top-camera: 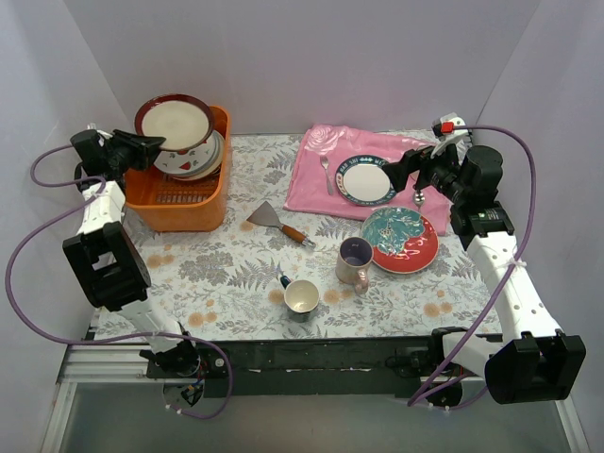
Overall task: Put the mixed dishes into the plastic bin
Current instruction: Place the plate in the plastic bin.
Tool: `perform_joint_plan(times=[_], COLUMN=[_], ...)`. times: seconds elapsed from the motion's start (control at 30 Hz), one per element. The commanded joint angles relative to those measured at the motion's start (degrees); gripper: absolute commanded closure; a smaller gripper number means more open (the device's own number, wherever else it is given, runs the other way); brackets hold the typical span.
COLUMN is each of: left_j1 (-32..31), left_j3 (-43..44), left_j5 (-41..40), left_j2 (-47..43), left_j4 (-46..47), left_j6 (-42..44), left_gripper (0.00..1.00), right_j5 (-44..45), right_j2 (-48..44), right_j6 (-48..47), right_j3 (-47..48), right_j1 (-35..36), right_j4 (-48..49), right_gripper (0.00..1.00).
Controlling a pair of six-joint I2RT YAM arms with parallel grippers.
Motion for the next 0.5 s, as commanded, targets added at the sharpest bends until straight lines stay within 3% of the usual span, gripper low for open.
perform_joint_plan(times=[0.0,0.47], left_j1=[0.55,0.47], left_j3=[4.25,5.83], left_j5=[-0.27,-1.85], left_j2=[-0.28,6.58], left_j4=[5.55,5.72], left_j6=[1.63,2.96], left_gripper=[1.00,1.00], right_j5=[-1.30,-1.56], right_j2=[0.15,0.15], right_j6=[0.33,0.33], right_j3=[0.19,-0.16], right_j1=[-0.44,-1.14], right_j4=[1.56,1.03], right_gripper=[0.02,0.03])
